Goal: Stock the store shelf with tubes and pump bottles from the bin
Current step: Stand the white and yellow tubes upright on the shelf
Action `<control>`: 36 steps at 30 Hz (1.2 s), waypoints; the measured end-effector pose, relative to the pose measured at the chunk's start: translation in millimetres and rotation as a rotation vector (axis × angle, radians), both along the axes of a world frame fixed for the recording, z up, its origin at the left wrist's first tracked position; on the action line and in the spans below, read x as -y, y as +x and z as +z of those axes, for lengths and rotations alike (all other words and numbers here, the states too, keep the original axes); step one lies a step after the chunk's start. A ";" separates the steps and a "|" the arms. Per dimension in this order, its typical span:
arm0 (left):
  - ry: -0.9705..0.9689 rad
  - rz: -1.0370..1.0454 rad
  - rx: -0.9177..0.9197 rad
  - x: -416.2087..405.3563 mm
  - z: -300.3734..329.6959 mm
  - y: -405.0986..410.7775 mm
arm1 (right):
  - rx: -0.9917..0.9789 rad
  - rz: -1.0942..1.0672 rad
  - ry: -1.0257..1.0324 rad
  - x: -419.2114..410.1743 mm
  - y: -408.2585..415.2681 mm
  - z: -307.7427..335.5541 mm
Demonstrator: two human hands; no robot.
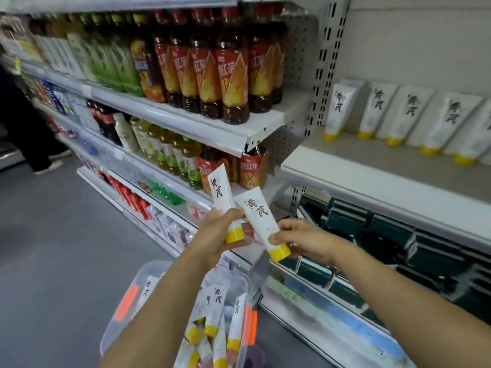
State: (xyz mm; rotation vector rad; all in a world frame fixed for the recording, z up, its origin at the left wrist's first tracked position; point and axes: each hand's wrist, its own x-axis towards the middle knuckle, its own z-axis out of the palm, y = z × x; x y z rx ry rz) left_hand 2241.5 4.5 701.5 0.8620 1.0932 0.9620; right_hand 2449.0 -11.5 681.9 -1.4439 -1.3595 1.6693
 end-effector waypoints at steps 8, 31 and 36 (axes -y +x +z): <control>0.073 -0.097 -0.085 -11.7 26.8 79.2 | -0.088 -0.298 0.184 -8.5 68.8 41.9; 0.109 -0.103 -0.030 -89.4 68.2 204.0 | 0.325 -0.759 0.540 -138.9 211.2 64.6; 0.111 -0.092 -0.035 -104.5 67.8 214.7 | 0.395 -0.712 0.624 -161.5 216.2 57.4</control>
